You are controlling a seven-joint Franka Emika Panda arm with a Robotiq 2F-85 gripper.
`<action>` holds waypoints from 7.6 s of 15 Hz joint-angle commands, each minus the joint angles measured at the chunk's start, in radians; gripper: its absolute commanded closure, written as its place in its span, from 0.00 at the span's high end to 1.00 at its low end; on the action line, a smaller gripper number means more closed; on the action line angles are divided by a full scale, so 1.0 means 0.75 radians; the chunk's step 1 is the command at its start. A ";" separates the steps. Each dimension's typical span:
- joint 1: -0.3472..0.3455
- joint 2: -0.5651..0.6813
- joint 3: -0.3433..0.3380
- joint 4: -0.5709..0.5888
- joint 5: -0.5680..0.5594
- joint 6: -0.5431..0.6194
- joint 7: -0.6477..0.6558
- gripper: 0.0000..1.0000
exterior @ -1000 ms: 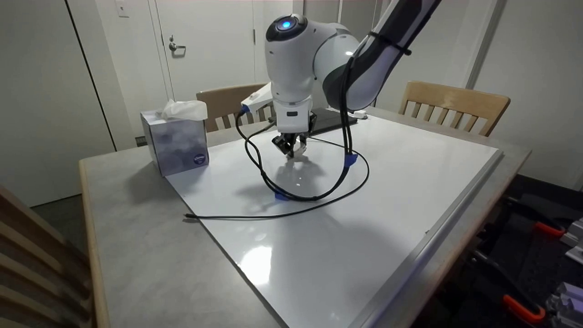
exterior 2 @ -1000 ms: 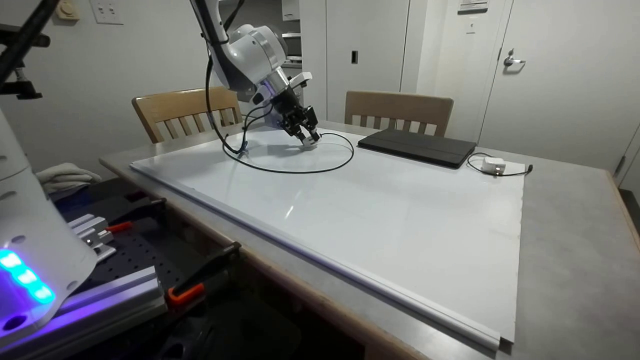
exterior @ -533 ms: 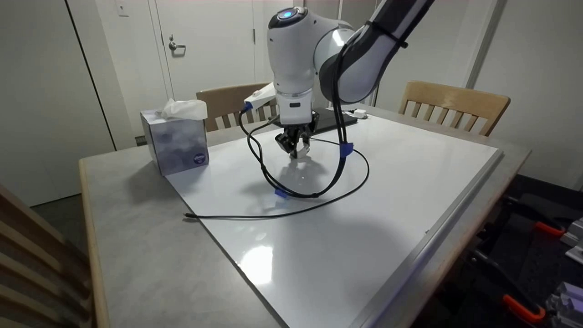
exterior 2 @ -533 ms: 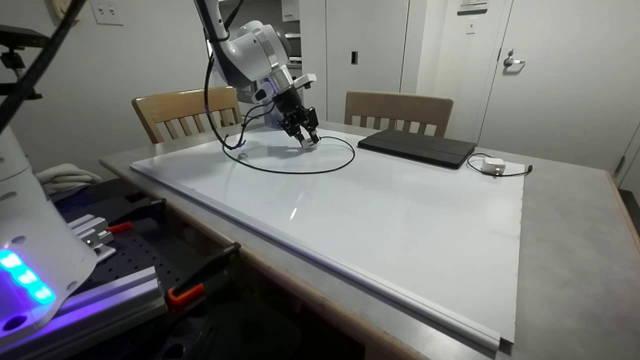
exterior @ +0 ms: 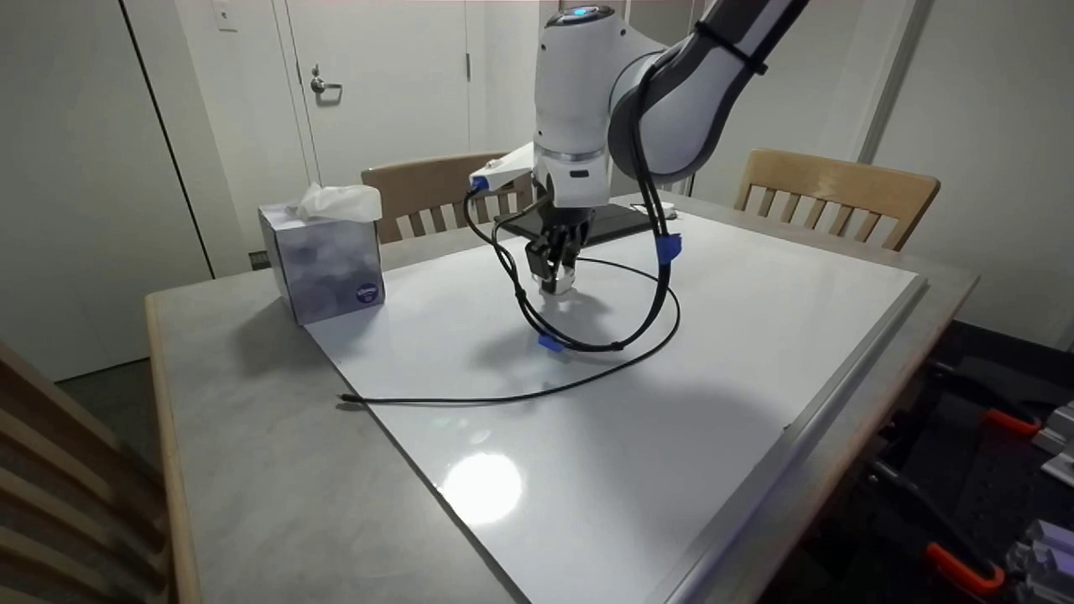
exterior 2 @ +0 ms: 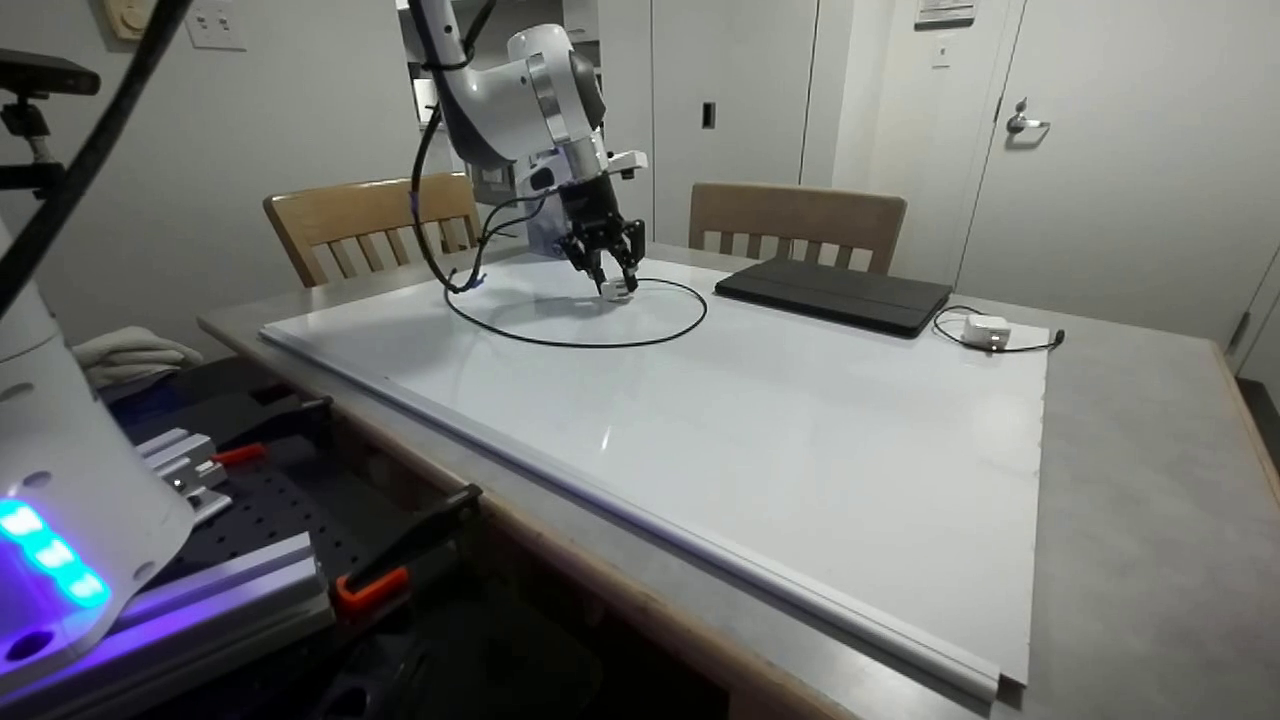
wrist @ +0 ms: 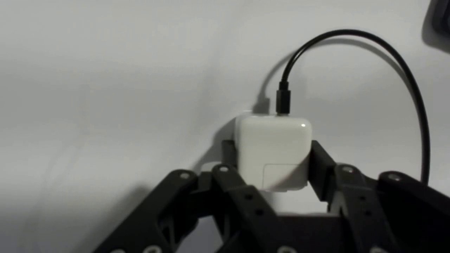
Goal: Wind the charger
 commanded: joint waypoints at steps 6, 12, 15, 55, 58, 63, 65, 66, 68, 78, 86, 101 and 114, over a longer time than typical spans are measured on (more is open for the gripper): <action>0.007 -0.208 0.051 -0.331 0.204 0.009 0.071 0.25; 0.035 -0.280 0.016 -0.419 0.406 -0.029 0.049 0.25; 0.017 -0.268 0.002 -0.401 0.476 -0.019 -0.003 0.25; 0.381 -0.200 -0.056 -0.208 0.483 -0.098 1.317 1.00; 0.397 -0.123 -0.042 -0.143 0.511 0.010 1.526 1.00; 0.384 -0.084 -0.007 -0.116 0.506 0.057 1.708 1.00; 0.387 -0.069 -0.005 -0.107 0.500 0.063 1.729 1.00; 0.387 -0.070 -0.005 -0.107 0.500 0.063 1.729 1.00; 0.399 -0.065 0.011 -0.083 0.556 -0.017 1.790 1.00; 0.501 -0.070 0.064 -0.099 0.534 -0.028 2.473 1.00; 0.631 -0.034 0.001 -0.024 0.473 -0.051 2.810 1.00; 0.552 0.063 0.126 0.088 0.594 0.040 3.007 1.00; 0.531 0.180 0.139 0.250 0.619 -0.021 2.989 1.00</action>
